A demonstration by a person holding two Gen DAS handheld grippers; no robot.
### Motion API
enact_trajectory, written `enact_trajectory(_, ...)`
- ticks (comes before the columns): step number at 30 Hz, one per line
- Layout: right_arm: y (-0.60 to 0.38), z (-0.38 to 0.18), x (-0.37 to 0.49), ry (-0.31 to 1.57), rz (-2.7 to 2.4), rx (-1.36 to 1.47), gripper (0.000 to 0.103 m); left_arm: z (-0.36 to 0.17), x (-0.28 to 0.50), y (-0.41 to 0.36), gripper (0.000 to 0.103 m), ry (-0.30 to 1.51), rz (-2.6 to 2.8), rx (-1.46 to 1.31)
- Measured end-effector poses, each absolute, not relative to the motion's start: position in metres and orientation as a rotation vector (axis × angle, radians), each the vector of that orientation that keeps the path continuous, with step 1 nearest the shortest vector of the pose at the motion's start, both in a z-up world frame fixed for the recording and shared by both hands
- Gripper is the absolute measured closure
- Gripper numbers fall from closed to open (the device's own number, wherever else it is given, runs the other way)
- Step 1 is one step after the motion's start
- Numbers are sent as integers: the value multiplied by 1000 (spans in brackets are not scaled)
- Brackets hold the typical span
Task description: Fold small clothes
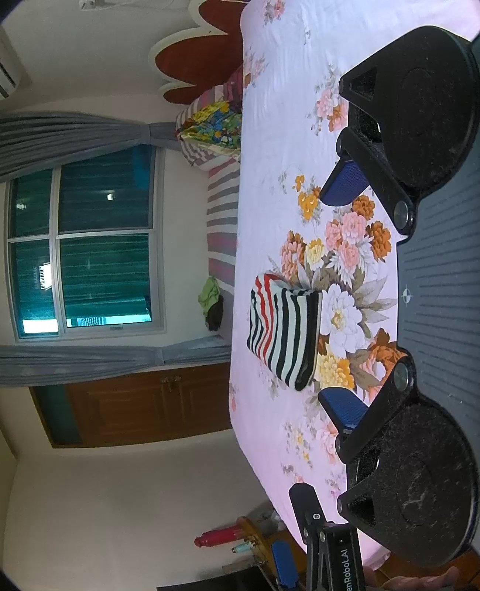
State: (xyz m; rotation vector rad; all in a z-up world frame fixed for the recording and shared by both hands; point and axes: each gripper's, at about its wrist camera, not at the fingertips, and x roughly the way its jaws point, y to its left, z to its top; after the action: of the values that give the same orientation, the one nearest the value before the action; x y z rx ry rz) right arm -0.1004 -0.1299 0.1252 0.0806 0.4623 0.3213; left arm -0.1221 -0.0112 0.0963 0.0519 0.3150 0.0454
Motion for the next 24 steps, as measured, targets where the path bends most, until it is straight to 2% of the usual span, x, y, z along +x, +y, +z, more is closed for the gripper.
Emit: enact_trajectory(24, -140, 127, -99, 468, 326, 76, 0, 99, -122, -12, 1, 321, 47, 68)
